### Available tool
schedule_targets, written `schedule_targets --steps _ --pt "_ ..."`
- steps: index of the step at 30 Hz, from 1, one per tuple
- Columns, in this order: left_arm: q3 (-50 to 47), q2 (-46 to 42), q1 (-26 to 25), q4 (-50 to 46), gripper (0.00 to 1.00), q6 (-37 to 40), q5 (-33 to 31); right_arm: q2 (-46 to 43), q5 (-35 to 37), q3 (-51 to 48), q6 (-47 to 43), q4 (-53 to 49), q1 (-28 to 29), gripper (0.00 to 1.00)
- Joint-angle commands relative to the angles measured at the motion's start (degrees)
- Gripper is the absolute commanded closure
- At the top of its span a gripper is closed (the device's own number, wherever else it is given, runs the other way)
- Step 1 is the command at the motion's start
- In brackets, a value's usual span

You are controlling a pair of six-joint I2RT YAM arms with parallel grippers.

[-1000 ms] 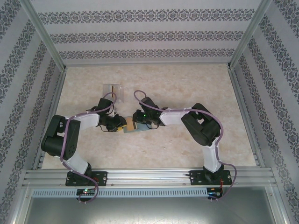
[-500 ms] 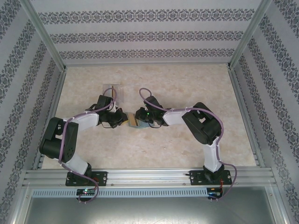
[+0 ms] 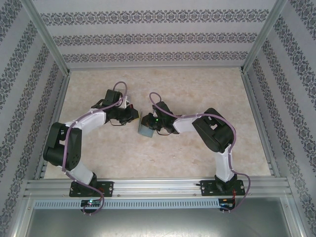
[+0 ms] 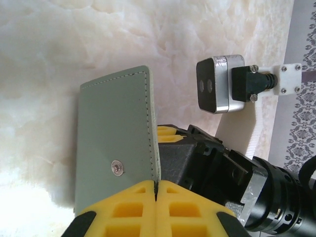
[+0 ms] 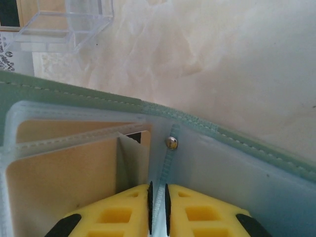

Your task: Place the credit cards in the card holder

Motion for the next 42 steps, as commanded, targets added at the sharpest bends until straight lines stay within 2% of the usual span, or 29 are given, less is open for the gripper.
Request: schedule_targets --steps 1,13,22,30,42 --pt "3.41 2.52 -1.82 -4.25 0.98 3.52 -0.32 -0.6 -2.0 -1.28 1.06 0.26 0.0 0.82" --pt "7.98 7.2 -8.45 -11.09 1.0 9.4 -4.51 -2.22 -5.02 -4.07 6.74 3.5 -3.0 0.78" --pt "5.74 6.32 -10.49 -11.07 1.0 10.85 -7.73 -3.56 -5.55 -7.99 12.26 6.33 -4.06 0.72" --pt "4.0 5.82 -12.55 -10.28 1.0 11.17 -11.44 -9.29 -1.93 -12.79 14.83 5.02 -4.3 0.65" --pt "3.86 4.69 -13.8 -10.76 1.0 11.0 -16.09 -15.0 3.29 -18.25 15.47 5.13 -4.15 0.66"
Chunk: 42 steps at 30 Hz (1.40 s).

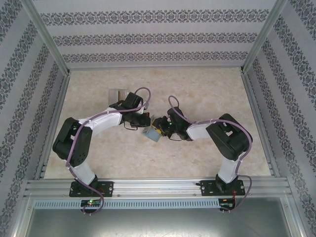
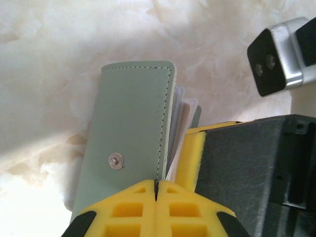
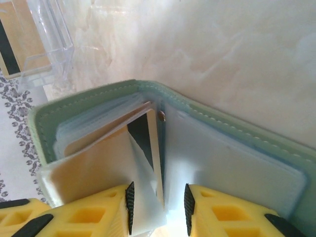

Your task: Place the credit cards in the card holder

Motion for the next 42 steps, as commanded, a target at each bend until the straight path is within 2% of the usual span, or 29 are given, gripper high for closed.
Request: schedule_targets --steps 1,8,12,20,23,25,26,30,31,32,34,39,42 --pt "-1.8 -0.35 -0.74 -3.96 1.0 0.99 -2.99 -3.22 3.28 -1.49 0.33 0.25 0.0 0.66" --pt "-2.05 -0.61 -0.67 -4.22 1.0 1.08 -3.66 -4.9 4.27 -2.4 0.42 -0.39 -0.34 0.66" --pt "-2.26 -1.17 -0.73 -4.23 1.0 1.28 -4.09 -8.46 9.36 -5.49 -1.04 -0.17 -0.36 0.66" --pt "-1.21 -2.58 -0.58 -5.13 1.0 2.42 -3.66 -8.81 6.76 -3.41 -2.28 -2.21 -0.81 0.71" --pt "-1.26 -3.66 -0.58 -4.44 1.0 3.05 -1.4 -8.43 6.26 -2.75 -2.46 -2.64 -0.69 0.71" --pt "-1.36 -3.95 -0.58 -3.88 0.84 3.35 0.71 -8.1 5.89 -2.11 -3.29 -3.6 -0.85 0.68" --pt "-1.48 -3.91 -0.64 -3.67 0.81 3.36 1.25 -7.73 5.54 -1.67 -3.66 -4.3 -0.84 0.67" --pt "-3.92 -5.48 1.15 0.08 0.8 1.22 4.83 -5.56 2.34 -0.24 -6.46 -6.03 -1.15 0.67" --pt "-4.64 -6.25 2.11 0.94 0.76 0.35 5.77 -5.31 1.45 0.1 -9.02 -6.47 -1.18 0.66" --pt "-5.03 -7.13 3.06 1.54 0.68 -0.04 6.52 -5.26 -0.08 1.46 -14.53 -8.73 -1.14 0.68" --pt "-5.52 -9.05 4.2 1.9 0.56 0.08 7.32 -5.97 -0.55 5.44 -28.56 -17.67 -0.38 0.67" --pt "-7.3 -14.24 6.29 4.83 0.54 -0.99 10.38 -10.8 5.6 5.64 -50.74 -25.8 1.4 0.72" --pt "-9.02 -16.87 8.33 7.5 0.54 -2.49 10.46 -9.45 11.24 9.38 -63.5 -32.21 5.18 0.63"
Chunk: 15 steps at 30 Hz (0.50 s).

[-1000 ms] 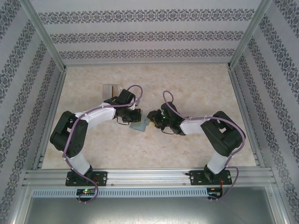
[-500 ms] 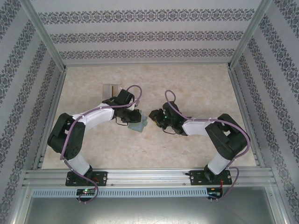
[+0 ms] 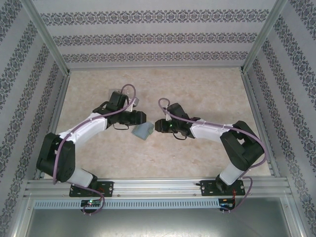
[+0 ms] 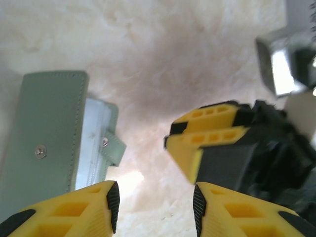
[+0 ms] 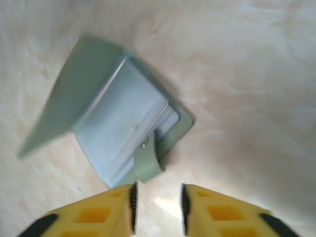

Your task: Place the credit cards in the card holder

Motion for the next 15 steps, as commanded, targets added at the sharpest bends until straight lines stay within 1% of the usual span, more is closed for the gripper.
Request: schedule_targets --steps 1,4,6,8,10,11,13,15 --pt "-2.16 -2.78 2.29 5.31 0.54 -2.61 2.21 1.08 6.64 4.29 -21.02 -8.88 3.59 0.61" --pt "-3.23 -3.54 3.63 6.4 0.54 -4.94 1.23 3.28 4.93 3.2 -22.84 -4.07 4.23 0.58" --pt "-3.59 -4.23 4.42 4.31 0.54 -6.36 -2.29 4.59 4.81 3.53 -23.33 -2.85 4.44 0.56" --pt "-4.35 -5.31 5.67 0.76 0.55 -7.71 -8.14 6.17 5.58 5.81 -24.72 -4.65 4.78 0.55" --pt "-5.93 -6.12 7.09 -1.43 0.66 -8.83 -14.07 7.21 4.94 7.17 -25.32 -4.78 4.84 0.54" --pt "-6.81 -6.18 7.65 -2.05 0.68 -9.07 -16.58 7.69 4.63 7.65 -25.75 -4.72 4.86 0.54" --pt "-7.63 -4.93 8.02 -2.48 0.68 -8.42 -18.93 9.11 4.56 9.15 -26.76 -5.93 4.79 0.54" --pt "-7.71 -2.22 8.03 -1.69 0.68 -7.56 -18.25 10.4 4.02 10.06 -27.94 -6.56 4.8 0.54"
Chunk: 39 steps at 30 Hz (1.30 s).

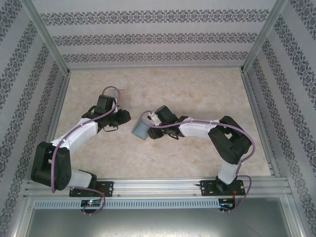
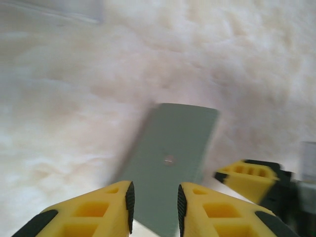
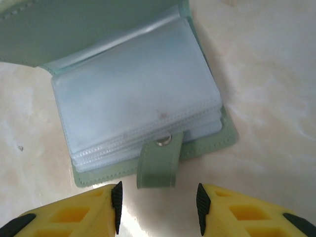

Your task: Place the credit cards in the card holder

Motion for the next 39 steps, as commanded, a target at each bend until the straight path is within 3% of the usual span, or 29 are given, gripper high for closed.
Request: schedule_targets --steps 1,5,8,14,17,22,29,33,39 --pt "-0.98 3.62 0.25 -1.02 0.68 -0.46 -3.79 2.05 -0.42 2.43 -4.09 -1.11 0.25 0.54" --pt "-1.71 8.2 0.15 4.55 0.68 0.0 -1.39 4.94 -1.63 5.46 -5.21 -2.21 0.36 0.54" --pt "-0.85 10.68 -0.59 6.97 0.67 0.63 1.07 6.63 -1.45 6.37 -5.25 -2.27 0.49 0.65" --pt "1.45 12.56 -3.75 6.0 0.66 2.52 0.83 5.8 -1.88 3.12 -5.57 1.02 0.34 0.66" --pt "2.2 13.15 -5.25 5.17 0.66 3.35 -0.05 5.61 0.61 1.72 -5.08 2.32 0.37 0.75" --pt "4.43 13.61 -8.3 2.87 0.66 5.19 -2.43 -0.37 0.42 -7.67 -2.65 15.05 -0.2 0.83" --pt "7.6 18.42 -11.93 2.33 0.66 5.47 -2.82 -3.72 2.09 -16.32 2.22 27.37 -2.63 0.77" --pt "9.92 20.54 -15.1 2.58 0.66 4.81 -2.53 -4.16 1.18 -22.67 5.42 39.18 -4.4 0.8" --pt "13.33 24.69 -18.35 0.99 0.65 4.26 -4.55 -4.98 0.93 -23.69 7.0 41.85 -5.26 0.86"
